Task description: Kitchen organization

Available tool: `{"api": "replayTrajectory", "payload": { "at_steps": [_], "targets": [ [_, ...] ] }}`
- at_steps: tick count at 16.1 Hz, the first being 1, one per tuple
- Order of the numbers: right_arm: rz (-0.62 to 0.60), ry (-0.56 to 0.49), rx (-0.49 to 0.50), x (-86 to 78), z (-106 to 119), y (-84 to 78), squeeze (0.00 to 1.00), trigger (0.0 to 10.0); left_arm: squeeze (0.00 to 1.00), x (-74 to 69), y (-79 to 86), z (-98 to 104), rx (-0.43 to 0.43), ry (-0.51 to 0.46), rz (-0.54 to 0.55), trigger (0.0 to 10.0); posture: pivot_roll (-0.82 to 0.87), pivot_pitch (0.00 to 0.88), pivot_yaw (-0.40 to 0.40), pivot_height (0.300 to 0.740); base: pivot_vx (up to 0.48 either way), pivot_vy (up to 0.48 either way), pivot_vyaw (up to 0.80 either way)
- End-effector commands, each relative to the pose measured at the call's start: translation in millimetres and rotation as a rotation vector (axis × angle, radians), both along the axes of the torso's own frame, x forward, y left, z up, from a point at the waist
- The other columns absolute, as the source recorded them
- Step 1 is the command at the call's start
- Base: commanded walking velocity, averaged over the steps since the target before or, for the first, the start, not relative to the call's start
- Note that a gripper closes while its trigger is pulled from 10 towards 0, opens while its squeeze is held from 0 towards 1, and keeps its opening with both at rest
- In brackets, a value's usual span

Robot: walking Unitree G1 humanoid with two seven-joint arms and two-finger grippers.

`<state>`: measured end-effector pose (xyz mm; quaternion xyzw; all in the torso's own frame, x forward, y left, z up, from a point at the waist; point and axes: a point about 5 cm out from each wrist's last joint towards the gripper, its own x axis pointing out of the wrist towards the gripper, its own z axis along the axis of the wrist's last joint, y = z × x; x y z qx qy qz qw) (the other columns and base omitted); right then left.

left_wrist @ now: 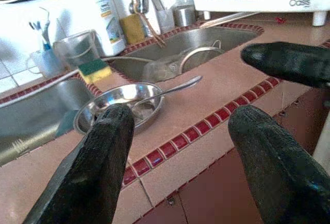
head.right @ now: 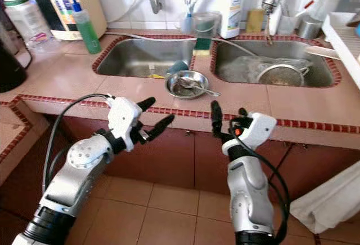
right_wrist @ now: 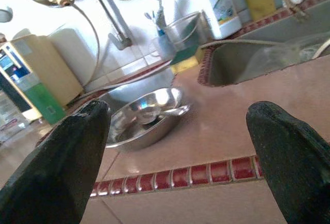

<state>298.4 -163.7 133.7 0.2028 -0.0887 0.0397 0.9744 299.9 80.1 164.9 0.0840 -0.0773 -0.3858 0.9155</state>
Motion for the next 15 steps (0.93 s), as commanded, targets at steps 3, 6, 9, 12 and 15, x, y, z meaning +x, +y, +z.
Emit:
{"api": "replayTrajectory", "payload": {
  "at_steps": [3,6,9,12,15],
  "targets": [
    [-0.001,-0.011,0.000,2.5,2.0,1.5,0.00,10.0,0.00,-1.3,1.7,2.5,0.006,-0.017,-0.018,10.0,-0.22,0.061,0.109,0.740,0.116,0.000,0.00],
    [-0.003,-0.012,-0.003,2.6,2.0,1.0,0.00,10.0,0.00,-1.2,1.3,2.3,0.003,-0.016,-0.018,10.0,-0.22,0.063,0.108,0.740,0.355,0.000,0.00],
    [-0.003,-0.013,-0.003,3.0,2.1,0.2,0.00,10.0,0.00,-1.0,1.2,2.3,-0.005,-0.011,-0.022,10.0,-0.22,0.062,0.105,0.740,0.417,0.000,0.00],
    [0.000,-0.015,-0.005,3.4,2.3,0.0,0.00,10.0,0.00,-1.3,0.7,2.5,-0.010,-0.012,-0.020,10.0,-0.22,0.062,0.103,0.740,0.424,0.000,0.00],
    [0.001,-0.015,-0.007,3.1,2.2,-0.4,0.00,10.0,0.00,-1.6,-0.6,5.2,-0.066,0.000,-0.010,10.0,-0.22,0.065,0.100,0.740,0.000,0.000,0.00]
  ]
}}
